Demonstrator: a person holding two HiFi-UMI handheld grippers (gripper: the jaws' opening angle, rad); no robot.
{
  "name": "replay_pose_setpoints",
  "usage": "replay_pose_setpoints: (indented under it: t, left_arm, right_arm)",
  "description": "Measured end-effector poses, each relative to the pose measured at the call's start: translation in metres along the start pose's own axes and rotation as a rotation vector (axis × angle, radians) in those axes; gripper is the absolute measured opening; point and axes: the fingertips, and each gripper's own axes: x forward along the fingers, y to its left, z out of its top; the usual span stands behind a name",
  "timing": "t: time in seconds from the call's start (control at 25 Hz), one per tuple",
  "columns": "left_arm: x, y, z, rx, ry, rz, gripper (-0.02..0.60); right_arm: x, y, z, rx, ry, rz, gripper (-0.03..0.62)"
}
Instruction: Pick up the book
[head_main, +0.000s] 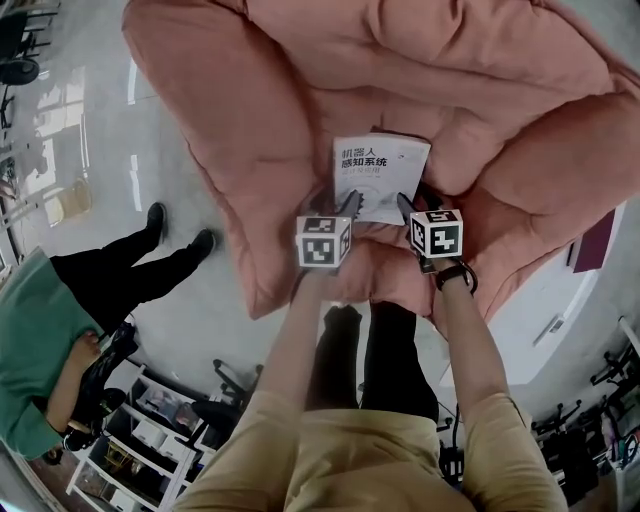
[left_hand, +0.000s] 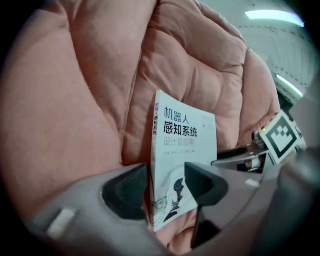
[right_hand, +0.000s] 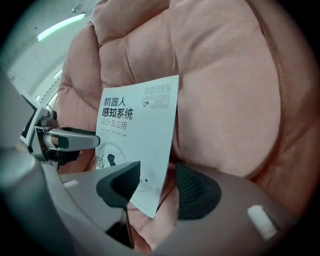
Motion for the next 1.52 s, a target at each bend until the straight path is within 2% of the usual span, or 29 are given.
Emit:
replay_pose_setpoints:
  t: [0.24, 0.56, 0.6, 0.64, 0.68, 0.8, 0.92, 1.16, 1.4, 1.52]
  left_arm:
    - [0.014, 0.002, -0.003, 0.008, 0.001, 0.001, 0.235]
    - [0.032, 0.005, -0.004, -0.02, 0.011, -0.026, 0.222]
    - [0.034, 0.005, -0.003, -0.022, 0.01, -0.039, 0.218]
    - [0.036, 0.004, -0.003, -0.025, 0.009, -0.055, 0.218]
    - [0.038, 0.004, -0.004, -0.028, 0.007, -0.071, 0.214]
    - [0.041, 0.0, -0.006, -0.031, -0.003, -0.104, 0.161]
    - [0.04, -0.004, -0.008, -0.024, 0.012, -0.128, 0.137]
    - [0.027, -0.017, -0.01, -0.006, 0.028, -0.156, 0.051]
    - [-0.011, -0.035, -0.013, -0.01, 0.026, -0.173, 0.046]
    - [-0.046, -0.053, -0.011, 0.011, -0.016, -0.184, 0.046]
  right_arm:
    - [0.015, -0.005, 0.002, 0.016, -0.008, 0.02, 0.208]
    - [0.028, -0.005, 0.004, -0.005, -0.039, 0.162, 0.209]
    - [0.031, -0.003, 0.003, -0.01, -0.032, 0.193, 0.222]
    - [0.035, 0.001, 0.0, -0.025, -0.016, 0.223, 0.294]
    - [0.04, 0.006, -0.004, -0.048, 0.006, 0.242, 0.333]
    - [0.05, 0.012, -0.009, -0.107, 0.038, 0.251, 0.258]
    - [0.048, 0.011, -0.01, -0.105, 0.037, 0.265, 0.238]
    - [0.028, 0.02, -0.009, -0.095, 0.023, 0.276, 0.095]
    - [-0.015, 0.043, -0.016, -0.061, -0.005, 0.247, 0.072]
    - [-0.053, 0.059, -0.019, -0.088, -0.054, 0.209, 0.071]
